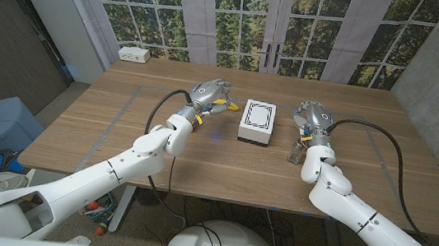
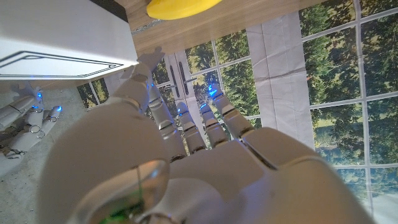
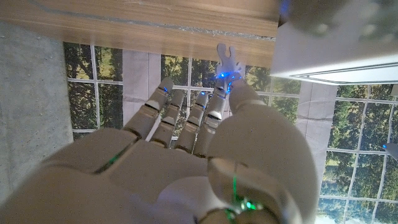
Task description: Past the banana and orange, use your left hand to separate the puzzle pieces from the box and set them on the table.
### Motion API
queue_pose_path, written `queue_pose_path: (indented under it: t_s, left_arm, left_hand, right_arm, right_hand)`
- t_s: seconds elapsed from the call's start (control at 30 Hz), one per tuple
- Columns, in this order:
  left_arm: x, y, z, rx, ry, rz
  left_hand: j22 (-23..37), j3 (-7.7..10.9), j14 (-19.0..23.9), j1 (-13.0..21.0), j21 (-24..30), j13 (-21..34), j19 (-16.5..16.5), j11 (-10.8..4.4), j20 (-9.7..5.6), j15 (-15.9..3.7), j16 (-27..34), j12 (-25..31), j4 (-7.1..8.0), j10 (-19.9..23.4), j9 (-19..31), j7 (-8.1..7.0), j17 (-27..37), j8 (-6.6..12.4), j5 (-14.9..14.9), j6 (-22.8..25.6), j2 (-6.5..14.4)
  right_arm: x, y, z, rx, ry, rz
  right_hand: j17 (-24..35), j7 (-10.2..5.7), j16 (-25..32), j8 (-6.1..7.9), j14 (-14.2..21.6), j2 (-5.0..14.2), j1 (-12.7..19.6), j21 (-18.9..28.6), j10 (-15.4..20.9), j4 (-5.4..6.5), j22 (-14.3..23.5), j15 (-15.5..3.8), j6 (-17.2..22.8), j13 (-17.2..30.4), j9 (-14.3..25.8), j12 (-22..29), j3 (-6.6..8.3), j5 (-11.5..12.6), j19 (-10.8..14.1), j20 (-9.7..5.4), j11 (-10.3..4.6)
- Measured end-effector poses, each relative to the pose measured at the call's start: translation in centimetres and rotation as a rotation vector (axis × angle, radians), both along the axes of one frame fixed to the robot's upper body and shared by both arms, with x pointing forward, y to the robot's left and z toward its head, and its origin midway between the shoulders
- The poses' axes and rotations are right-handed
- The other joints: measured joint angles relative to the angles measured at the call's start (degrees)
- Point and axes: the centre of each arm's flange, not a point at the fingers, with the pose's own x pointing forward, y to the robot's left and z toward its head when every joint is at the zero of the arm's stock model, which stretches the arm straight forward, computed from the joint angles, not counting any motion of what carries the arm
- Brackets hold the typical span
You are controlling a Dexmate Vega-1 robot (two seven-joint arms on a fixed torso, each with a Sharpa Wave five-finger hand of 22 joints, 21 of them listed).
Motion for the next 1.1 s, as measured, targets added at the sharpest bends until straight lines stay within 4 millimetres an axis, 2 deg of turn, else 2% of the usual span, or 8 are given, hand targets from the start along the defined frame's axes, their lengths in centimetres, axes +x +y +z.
queue_pose_path:
  t_s: [0.27,0.43,0.5,0.57,0.73,0.9,1.0,1.1]
  left_arm:
    - [0.2,-0.1,0.1,0.03,0.007,0.012]
    - [0.4,-0.1,0.1,0.045,0.013,0.015]
    - [0.4,-0.1,0.2,0.052,0.015,0.015]
    - [0.4,-0.1,0.2,0.056,0.015,0.014]
    - [0.4,-0.1,0.2,0.067,0.012,0.009]
    - [0.4,-0.2,0.2,0.074,0.005,0.006]
    - [0.3,-0.2,0.3,0.074,-0.002,0.005]
    - [0.2,-0.2,0.4,0.072,-0.011,0.003]
  left_hand:
    - [0.0,0.0,1.39,2.17,0.45,0.0,0.42,-1.51,0.41,-0.06,0.0,0.31,0.0,2.15,-1.97,0.12,-0.18,-0.28,0.0,1.74,-1.45]
    - [-0.27,-0.6,2.08,1.41,0.45,0.0,0.93,-1.51,0.31,-0.31,0.0,0.35,0.59,2.77,-3.64,0.42,-0.1,-1.91,0.0,3.89,-2.93]
    - [-0.27,-1.32,2.17,0.52,0.45,0.0,0.93,-1.31,0.31,-0.19,0.0,0.36,0.89,2.97,-4.36,1.05,-0.11,-3.28,0.02,4.27,-3.79]
    - [-0.27,-1.74,2.26,-0.26,0.45,0.0,0.93,-0.98,0.31,-0.11,0.0,0.02,1.29,2.61,-5.5,3.23,-0.11,-5.13,0.07,3.91,-4.54]
    - [-0.26,-2.17,1.98,-2.6,0.45,0.0,0.47,0.25,0.76,-0.06,-0.29,-0.82,1.36,-0.05,-8.28,6.21,-0.11,-10.3,-0.05,1.13,-4.32]
    - [-0.26,-2.9,1.83,-3.68,0.45,0.0,0.4,0.89,0.83,-0.12,-0.29,-1.25,1.4,-2.44,-10.58,4.17,-0.11,-15.04,-0.23,-4.51,-3.94]
    - [-0.26,-2.77,1.83,-3.45,0.45,0.0,0.19,1.29,1.04,-0.12,-0.29,-1.45,1.06,-3.74,-11.42,3.46,-0.11,-17.06,-0.23,-6.92,-4.63]
    - [-0.26,-3.11,1.83,-3.76,0.45,-0.29,0.5,1.27,1.36,-0.12,-0.29,-1.45,0.91,-4.34,-12.41,2.87,0.15,-19.82,-0.23,-10.6,-5.05]
  right_arm:
    - [0.7,0.1,0.0,0.0,0.036,-0.004]
    - [1.0,0.0,-0.1,0.007,0.057,0.002]
    - [1.1,-0.1,0.0,0.01,0.063,0.006]
    - [1.2,-0.1,-0.1,0.015,0.07,0.015]
    - [1.4,-0.3,0.1,0.036,0.079,0.053]
    - [1.4,-0.4,0.0,0.059,0.075,0.095]
    - [1.3,-0.7,-0.1,0.068,0.071,0.1]
    - [1.2,-0.6,0.0,0.085,0.047,0.134]
  right_hand:
    - [0.0,0.33,0.21,0.0,0.01,0.0,0.0,0.0,0.0,0.04,0.0,0.0,-0.33,0.04,0.0,0.0,-0.35,0.21,0.0,0.0,0.63]
    - [0.0,1.6,0.21,-0.29,-0.14,0.0,0.0,0.0,-0.52,0.43,-0.01,-0.16,-1.7,0.04,0.0,-0.22,-0.75,0.2,0.0,0.0,1.59]
    - [-0.02,1.85,0.21,-0.9,-0.21,-0.01,-0.02,0.0,-0.74,0.77,0.0,-0.22,-3.33,0.04,0.0,-0.42,-1.56,0.63,-0.11,0.12,2.37]
    - [-0.12,2.42,0.21,-1.69,-0.21,-0.19,-0.87,0.0,-0.91,1.39,-0.01,-0.22,-5.25,0.04,-0.03,-0.45,-2.19,0.63,-0.49,0.55,3.02]
    - [-0.17,2.75,0.21,-5.28,-0.2,0.07,-3.73,0.41,-1.77,2.18,-0.01,-0.22,-12.86,0.32,-0.55,-0.88,-3.61,1.08,-0.5,1.36,4.64]
    - [-0.03,2.66,-0.02,-7.8,-0.42,1.31,-6.01,0.41,-3.03,2.48,0.3,0.0,-17.44,0.59,-0.96,-1.29,-3.91,1.43,-0.85,2.05,5.01]
    - [0.01,2.55,-0.02,-8.51,-0.41,1.75,-6.44,0.63,-3.74,2.5,0.3,-0.01,-18.96,0.83,-0.96,-1.29,-3.89,1.53,-1.26,1.64,5.14]
    - [0.09,2.88,-0.05,-9.34,-0.41,2.4,-7.09,0.63,-4.68,3.29,0.3,-0.01,-20.08,0.84,-1.15,-1.73,-4.05,1.99,-1.25,1.64,5.62]
